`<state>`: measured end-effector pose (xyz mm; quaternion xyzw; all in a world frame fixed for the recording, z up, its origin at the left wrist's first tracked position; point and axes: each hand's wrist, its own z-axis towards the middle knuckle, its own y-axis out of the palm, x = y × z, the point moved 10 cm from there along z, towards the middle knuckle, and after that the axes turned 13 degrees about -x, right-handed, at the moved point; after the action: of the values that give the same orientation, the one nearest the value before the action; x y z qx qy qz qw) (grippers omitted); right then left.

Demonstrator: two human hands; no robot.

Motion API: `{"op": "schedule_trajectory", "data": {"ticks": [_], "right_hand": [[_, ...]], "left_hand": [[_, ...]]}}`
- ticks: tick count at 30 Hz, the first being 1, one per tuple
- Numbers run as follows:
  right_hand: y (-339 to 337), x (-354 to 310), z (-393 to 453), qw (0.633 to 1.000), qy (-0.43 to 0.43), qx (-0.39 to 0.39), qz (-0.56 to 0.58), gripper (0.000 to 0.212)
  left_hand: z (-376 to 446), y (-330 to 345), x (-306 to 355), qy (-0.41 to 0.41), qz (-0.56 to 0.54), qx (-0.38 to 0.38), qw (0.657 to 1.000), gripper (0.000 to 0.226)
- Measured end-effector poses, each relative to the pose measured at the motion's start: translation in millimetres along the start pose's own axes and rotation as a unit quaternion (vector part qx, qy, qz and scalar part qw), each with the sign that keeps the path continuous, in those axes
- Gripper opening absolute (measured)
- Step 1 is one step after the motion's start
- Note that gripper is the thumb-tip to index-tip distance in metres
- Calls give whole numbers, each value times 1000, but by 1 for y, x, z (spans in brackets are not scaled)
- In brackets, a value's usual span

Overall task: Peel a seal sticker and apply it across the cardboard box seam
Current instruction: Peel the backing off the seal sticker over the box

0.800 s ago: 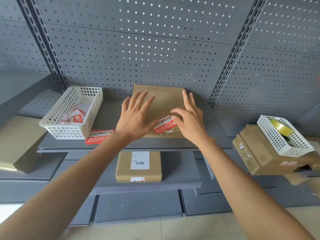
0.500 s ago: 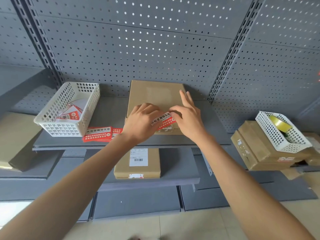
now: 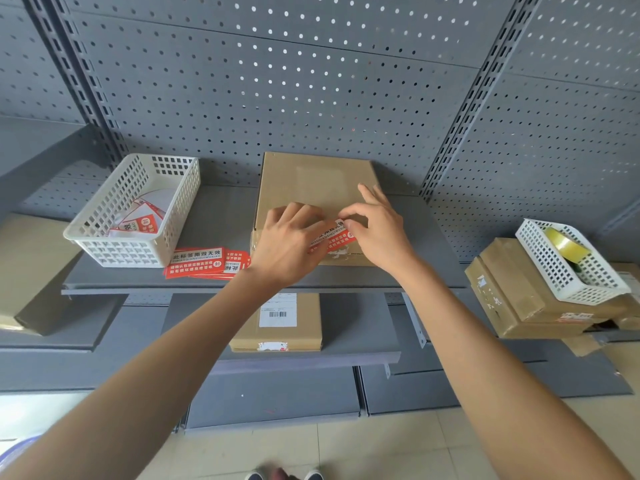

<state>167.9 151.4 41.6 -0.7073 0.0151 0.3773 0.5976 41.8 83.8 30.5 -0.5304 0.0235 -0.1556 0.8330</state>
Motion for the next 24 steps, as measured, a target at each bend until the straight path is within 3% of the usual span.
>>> {"op": "schedule_trajectory", "data": {"ticks": [24], "right_hand": [[0, -1, 5, 998, 42, -38, 12, 16]], "left_hand": [[1, -1, 1, -15, 3, -20, 1000, 36]]}}
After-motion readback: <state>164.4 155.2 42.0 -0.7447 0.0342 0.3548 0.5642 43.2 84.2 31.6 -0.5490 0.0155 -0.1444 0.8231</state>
